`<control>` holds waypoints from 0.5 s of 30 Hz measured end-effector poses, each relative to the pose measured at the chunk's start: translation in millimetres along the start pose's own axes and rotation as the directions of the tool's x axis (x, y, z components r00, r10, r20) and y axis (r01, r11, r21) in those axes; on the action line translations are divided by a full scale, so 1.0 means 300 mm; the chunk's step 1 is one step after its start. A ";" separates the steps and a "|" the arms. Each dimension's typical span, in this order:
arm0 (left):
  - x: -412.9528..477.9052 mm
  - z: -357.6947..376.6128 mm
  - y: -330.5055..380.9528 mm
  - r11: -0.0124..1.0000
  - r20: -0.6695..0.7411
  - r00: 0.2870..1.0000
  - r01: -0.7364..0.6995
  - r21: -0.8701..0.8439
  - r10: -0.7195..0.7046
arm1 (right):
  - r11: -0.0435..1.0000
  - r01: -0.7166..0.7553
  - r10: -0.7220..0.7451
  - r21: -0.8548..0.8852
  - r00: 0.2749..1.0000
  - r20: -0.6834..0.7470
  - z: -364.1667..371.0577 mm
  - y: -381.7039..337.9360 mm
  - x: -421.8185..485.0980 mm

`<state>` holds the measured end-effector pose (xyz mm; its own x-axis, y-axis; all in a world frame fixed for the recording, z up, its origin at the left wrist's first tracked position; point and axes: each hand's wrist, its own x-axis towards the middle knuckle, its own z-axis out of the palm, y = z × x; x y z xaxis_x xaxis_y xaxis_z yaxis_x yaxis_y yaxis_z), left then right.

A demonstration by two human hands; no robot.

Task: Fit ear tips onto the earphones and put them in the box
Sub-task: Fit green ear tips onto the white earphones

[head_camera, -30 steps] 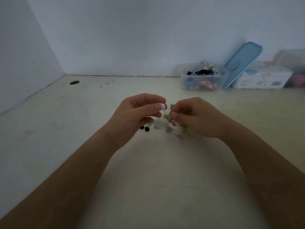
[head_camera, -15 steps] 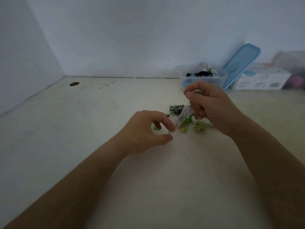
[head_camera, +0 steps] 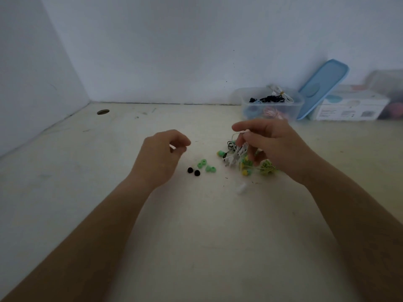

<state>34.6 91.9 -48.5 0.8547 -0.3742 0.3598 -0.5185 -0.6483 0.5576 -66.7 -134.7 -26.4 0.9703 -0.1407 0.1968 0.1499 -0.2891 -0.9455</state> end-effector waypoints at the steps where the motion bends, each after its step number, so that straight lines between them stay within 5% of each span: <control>1: 0.005 0.007 -0.015 1.000 0.033 0.999 0.013 0.027 -0.014 | 0.999 0.018 -0.018 -0.029 1.000 -0.006 0.003 0.001 0.000; 8: 0.013 0.039 -0.032 0.994 0.225 0.974 -0.035 0.100 0.012 | 0.994 0.097 -0.097 -0.052 0.995 0.002 0.007 -0.007 -0.002; 15: 0.015 0.045 -0.039 0.999 0.151 0.989 -0.017 0.041 0.011 | 0.998 0.049 -0.048 -0.027 0.999 0.018 0.009 -0.005 -0.006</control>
<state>44.9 88.7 -63.5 0.8432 -0.4766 0.2488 -0.5315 -0.6688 0.5199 -68.1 -131.6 -26.2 0.9653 -0.1093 0.2373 0.1916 -0.3213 -0.9274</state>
